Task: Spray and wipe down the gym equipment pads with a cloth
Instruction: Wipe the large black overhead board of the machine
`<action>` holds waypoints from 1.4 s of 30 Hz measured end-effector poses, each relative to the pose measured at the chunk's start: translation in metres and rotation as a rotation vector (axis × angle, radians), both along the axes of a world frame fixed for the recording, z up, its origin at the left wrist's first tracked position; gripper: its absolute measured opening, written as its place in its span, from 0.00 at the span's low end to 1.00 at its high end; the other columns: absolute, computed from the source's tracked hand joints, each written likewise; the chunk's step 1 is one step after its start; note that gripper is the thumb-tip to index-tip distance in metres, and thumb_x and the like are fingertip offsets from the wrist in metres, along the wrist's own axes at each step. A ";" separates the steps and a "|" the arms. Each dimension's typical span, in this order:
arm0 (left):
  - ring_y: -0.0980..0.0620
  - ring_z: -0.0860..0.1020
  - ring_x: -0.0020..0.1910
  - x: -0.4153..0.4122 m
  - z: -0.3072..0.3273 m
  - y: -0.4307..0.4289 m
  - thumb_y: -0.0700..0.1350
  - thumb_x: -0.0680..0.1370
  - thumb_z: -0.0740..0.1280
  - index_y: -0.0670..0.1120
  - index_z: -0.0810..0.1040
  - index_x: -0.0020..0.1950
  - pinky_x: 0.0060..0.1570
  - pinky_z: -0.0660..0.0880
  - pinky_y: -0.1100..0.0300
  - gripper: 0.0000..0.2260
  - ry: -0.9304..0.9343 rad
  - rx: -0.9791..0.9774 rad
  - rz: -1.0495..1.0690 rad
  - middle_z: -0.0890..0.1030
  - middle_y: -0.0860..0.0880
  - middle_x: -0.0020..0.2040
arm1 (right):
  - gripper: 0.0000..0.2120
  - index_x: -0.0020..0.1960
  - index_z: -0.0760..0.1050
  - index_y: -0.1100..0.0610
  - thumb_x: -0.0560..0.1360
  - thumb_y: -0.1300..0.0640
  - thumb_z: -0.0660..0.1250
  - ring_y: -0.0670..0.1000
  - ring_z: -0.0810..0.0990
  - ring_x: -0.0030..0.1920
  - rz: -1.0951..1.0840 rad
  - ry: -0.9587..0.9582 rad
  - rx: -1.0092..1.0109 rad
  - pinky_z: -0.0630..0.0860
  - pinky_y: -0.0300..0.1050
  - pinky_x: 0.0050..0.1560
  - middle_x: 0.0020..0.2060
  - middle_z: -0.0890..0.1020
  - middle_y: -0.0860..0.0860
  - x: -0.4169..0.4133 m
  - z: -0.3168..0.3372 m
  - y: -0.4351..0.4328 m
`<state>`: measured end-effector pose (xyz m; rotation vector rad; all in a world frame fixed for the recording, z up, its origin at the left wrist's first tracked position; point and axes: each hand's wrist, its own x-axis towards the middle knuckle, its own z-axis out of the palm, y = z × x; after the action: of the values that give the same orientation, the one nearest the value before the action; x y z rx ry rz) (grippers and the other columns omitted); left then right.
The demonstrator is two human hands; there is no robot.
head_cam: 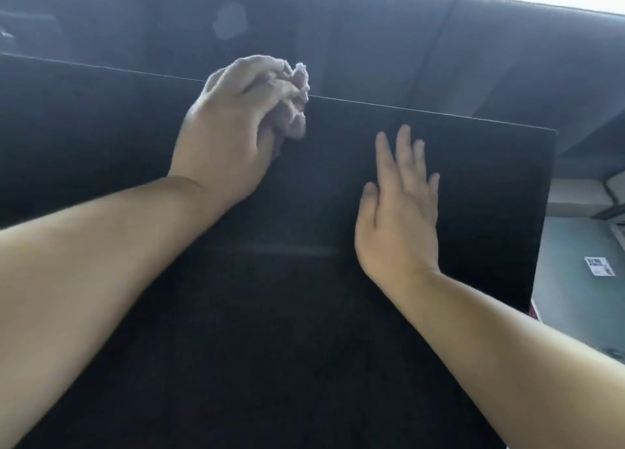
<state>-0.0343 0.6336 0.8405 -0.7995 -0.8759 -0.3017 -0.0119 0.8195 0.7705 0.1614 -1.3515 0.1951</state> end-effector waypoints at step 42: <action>0.44 0.72 0.67 -0.059 -0.098 -0.085 0.40 0.85 0.51 0.39 0.80 0.62 0.73 0.62 0.57 0.19 0.018 -0.391 0.434 0.77 0.39 0.65 | 0.31 0.80 0.42 0.49 0.82 0.60 0.51 0.42 0.34 0.77 0.092 -0.238 0.180 0.34 0.43 0.77 0.79 0.39 0.42 -0.013 -0.036 -0.089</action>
<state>-0.0930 0.5483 0.7425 -0.9422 -1.0818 0.2673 -0.0253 0.7300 0.7340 0.3611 -1.6000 0.1730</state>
